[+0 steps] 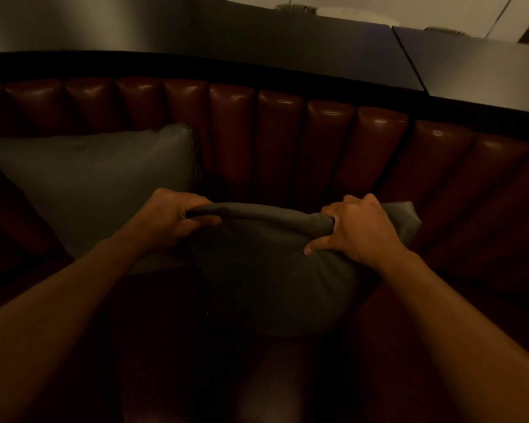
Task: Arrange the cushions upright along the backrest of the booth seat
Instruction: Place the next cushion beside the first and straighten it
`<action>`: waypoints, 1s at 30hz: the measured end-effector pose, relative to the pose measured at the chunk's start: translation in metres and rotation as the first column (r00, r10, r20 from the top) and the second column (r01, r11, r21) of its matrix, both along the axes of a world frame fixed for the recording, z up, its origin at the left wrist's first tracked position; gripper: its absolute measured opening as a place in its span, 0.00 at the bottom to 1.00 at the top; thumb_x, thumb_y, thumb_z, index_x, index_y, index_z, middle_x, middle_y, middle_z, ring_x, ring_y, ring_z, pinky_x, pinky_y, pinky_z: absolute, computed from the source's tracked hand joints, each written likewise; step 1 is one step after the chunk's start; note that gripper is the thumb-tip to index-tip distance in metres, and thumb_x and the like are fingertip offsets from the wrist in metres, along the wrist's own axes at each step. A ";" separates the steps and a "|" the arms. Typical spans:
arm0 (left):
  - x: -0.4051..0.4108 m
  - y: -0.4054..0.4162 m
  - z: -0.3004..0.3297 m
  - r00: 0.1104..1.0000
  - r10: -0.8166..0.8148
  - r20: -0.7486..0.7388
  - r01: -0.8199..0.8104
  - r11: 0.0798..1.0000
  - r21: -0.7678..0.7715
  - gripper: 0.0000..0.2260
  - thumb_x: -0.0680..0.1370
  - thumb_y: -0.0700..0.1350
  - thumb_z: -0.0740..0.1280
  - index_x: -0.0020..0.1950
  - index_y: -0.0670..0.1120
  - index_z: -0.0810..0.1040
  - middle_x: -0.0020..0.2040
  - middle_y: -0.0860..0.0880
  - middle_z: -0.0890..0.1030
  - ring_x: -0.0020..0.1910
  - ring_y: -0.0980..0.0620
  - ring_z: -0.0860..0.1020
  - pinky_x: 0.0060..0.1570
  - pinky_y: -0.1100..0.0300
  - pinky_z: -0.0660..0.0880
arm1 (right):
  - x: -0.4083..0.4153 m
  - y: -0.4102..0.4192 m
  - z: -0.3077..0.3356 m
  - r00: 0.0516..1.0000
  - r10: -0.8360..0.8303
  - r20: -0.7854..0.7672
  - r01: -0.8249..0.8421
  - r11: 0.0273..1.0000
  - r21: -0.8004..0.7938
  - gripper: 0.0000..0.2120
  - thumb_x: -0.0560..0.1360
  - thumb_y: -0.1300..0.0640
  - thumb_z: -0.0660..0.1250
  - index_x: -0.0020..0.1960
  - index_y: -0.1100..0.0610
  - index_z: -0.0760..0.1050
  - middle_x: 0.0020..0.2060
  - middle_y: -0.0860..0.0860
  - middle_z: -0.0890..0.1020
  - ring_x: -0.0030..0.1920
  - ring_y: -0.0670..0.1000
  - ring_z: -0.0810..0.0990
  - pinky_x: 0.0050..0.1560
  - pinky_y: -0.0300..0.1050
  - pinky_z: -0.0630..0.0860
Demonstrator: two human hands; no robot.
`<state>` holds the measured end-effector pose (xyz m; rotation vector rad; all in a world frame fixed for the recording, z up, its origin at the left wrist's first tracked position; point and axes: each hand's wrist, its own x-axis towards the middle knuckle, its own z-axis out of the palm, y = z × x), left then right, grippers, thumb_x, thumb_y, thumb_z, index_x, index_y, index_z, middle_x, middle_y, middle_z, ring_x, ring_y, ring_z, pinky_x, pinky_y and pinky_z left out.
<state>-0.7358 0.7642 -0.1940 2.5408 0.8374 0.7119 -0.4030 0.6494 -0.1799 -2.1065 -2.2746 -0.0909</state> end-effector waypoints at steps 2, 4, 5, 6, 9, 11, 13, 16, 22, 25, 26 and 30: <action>-0.002 -0.001 0.000 1.000 -0.014 -0.017 0.014 1.000 -0.025 0.09 0.74 0.66 0.65 0.48 0.65 0.78 0.40 0.66 0.81 0.41 0.68 0.80 0.38 0.75 0.70 | 0.000 -0.004 0.003 1.000 0.014 0.016 -0.014 1.000 -0.023 0.31 0.64 0.21 0.62 0.53 0.44 0.78 0.50 0.44 0.82 0.53 0.50 0.75 0.53 0.50 0.64; -0.005 0.000 -0.003 0.993 -0.024 -0.115 0.018 0.998 -0.053 0.15 0.72 0.72 0.62 0.52 0.68 0.78 0.45 0.64 0.83 0.46 0.64 0.81 0.44 0.72 0.73 | 0.005 -0.010 0.001 1.000 0.008 0.010 -0.007 0.994 -0.113 0.34 0.63 0.20 0.60 0.57 0.43 0.77 0.52 0.44 0.80 0.54 0.49 0.73 0.54 0.50 0.64; -0.004 0.001 -0.005 0.981 -0.024 -0.191 0.012 0.998 -0.061 0.20 0.70 0.74 0.62 0.56 0.67 0.78 0.50 0.61 0.84 0.49 0.63 0.81 0.48 0.69 0.73 | 0.009 -0.013 0.000 1.000 -0.004 -0.001 0.004 0.986 -0.169 0.37 0.62 0.19 0.59 0.60 0.42 0.76 0.54 0.44 0.79 0.55 0.49 0.72 0.55 0.50 0.65; -0.002 0.001 -0.007 0.965 -0.018 -0.263 0.005 0.999 -0.048 0.26 0.69 0.73 0.62 0.62 0.63 0.79 0.56 0.59 0.83 0.54 0.60 0.80 0.53 0.66 0.73 | 0.014 -0.015 -0.002 1.000 -0.016 -0.015 0.013 0.977 -0.214 0.40 0.61 0.17 0.58 0.64 0.40 0.75 0.56 0.44 0.78 0.57 0.49 0.71 0.58 0.51 0.65; 0.022 -0.008 -0.002 0.930 0.018 -0.368 0.039 0.989 0.145 0.37 0.69 0.73 0.61 0.73 0.55 0.73 0.68 0.52 0.78 0.66 0.50 0.75 0.66 0.53 0.70 | 0.024 -0.019 -0.004 0.995 -0.061 -0.084 0.036 0.962 -0.270 0.51 0.57 0.14 0.56 0.75 0.36 0.64 0.69 0.44 0.73 0.68 0.51 0.69 0.68 0.56 0.60; 0.051 -0.021 0.007 0.878 0.014 -0.478 0.096 0.974 0.205 0.46 0.67 0.79 0.58 0.78 0.54 0.66 0.72 0.52 0.74 0.71 0.49 0.72 0.71 0.49 0.67 | 0.023 -0.021 -0.008 0.992 -0.065 -0.104 0.033 0.959 -0.282 0.51 0.60 0.16 0.61 0.78 0.37 0.60 0.72 0.44 0.72 0.71 0.51 0.70 0.70 0.57 0.60; 0.077 -0.033 0.007 0.785 0.028 -0.619 0.077 0.987 0.141 0.48 0.65 0.81 0.57 0.79 0.55 0.61 0.72 0.53 0.73 0.70 0.50 0.72 0.69 0.50 0.68 | 0.021 -0.021 -0.011 0.996 -0.052 -0.070 0.033 0.968 -0.247 0.43 0.64 0.19 0.62 0.75 0.38 0.66 0.66 0.44 0.78 0.65 0.50 0.75 0.66 0.55 0.65; 0.089 -0.029 0.006 0.733 0.051 -0.678 0.022 0.995 0.099 0.26 0.74 0.72 0.62 0.66 0.59 0.73 0.59 0.54 0.79 0.57 0.51 0.78 0.51 0.53 0.75 | 0.014 -0.019 -0.012 0.998 -0.048 -0.029 0.043 0.988 -0.150 0.29 0.71 0.24 0.61 0.63 0.41 0.77 0.40 0.42 0.79 0.48 0.46 0.77 0.60 0.51 0.68; 0.090 -0.016 0.013 0.739 -0.006 -0.673 0.099 0.990 0.099 0.13 0.79 0.64 0.63 0.57 0.58 0.77 0.51 0.54 0.81 0.53 0.51 0.79 0.45 0.57 0.68 | 0.010 -0.011 -0.008 0.998 -0.023 0.054 0.028 0.995 -0.097 0.28 0.73 0.25 0.60 0.63 0.41 0.78 0.36 0.41 0.75 0.45 0.47 0.75 0.57 0.50 0.62; 0.073 -0.012 0.003 0.853 0.042 -0.521 0.083 0.973 0.214 0.23 0.75 0.70 0.60 0.58 0.57 0.80 0.50 0.56 0.83 0.50 0.52 0.81 0.48 0.55 0.73 | 0.026 -0.020 -0.016 0.993 -0.040 -0.115 0.054 0.991 0.118 0.30 0.73 0.23 0.58 0.63 0.41 0.79 0.54 0.43 0.84 0.60 0.49 0.78 0.68 0.54 0.60; 0.064 -0.011 -0.003 0.916 0.079 -0.394 0.051 0.949 0.310 0.25 0.75 0.71 0.59 0.58 0.56 0.82 0.50 0.55 0.85 0.50 0.51 0.82 0.51 0.53 0.75 | 0.034 -0.027 -0.021 0.977 -0.052 -0.207 0.113 0.949 0.295 0.28 0.74 0.25 0.59 0.62 0.42 0.80 0.57 0.43 0.84 0.61 0.48 0.77 0.68 0.54 0.60; 0.032 -0.017 -0.038 0.939 0.319 0.129 -0.343 0.903 0.260 0.23 0.75 0.65 0.67 0.57 0.48 0.83 0.58 0.47 0.83 0.58 0.48 0.80 0.62 0.60 0.69 | 0.053 -0.049 -0.047 0.650 -0.121 -0.750 0.633 0.632 0.446 0.27 0.77 0.37 0.68 0.72 0.47 0.73 0.70 0.47 0.76 0.69 0.47 0.73 0.69 0.50 0.69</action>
